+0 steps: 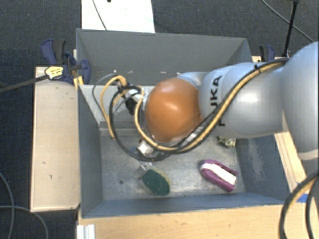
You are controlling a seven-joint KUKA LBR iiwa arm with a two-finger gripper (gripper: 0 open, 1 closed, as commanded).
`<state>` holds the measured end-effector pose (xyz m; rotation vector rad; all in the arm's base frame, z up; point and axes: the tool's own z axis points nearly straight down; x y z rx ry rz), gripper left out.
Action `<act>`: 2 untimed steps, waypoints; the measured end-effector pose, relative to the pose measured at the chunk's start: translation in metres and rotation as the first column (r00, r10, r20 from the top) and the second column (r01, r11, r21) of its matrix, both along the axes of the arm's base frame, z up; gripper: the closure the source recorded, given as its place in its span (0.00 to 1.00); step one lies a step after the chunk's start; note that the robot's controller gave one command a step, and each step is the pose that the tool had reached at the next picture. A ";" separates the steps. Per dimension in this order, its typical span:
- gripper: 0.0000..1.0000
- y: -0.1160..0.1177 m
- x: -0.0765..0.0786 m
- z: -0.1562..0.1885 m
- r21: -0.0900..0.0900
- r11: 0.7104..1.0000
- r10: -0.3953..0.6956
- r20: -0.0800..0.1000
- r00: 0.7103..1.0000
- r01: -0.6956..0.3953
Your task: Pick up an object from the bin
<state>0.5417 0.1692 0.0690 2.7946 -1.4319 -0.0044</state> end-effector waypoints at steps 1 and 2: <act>0.00 -0.001 -0.062 0.001 0.001 1.000 0.002 0.000 1.000 -0.002; 1.00 -0.001 -0.060 0.001 0.003 1.000 0.004 0.003 1.000 -0.004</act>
Offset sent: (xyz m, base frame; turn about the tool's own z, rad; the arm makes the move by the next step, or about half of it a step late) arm -0.0598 -0.0019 0.0010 -0.0003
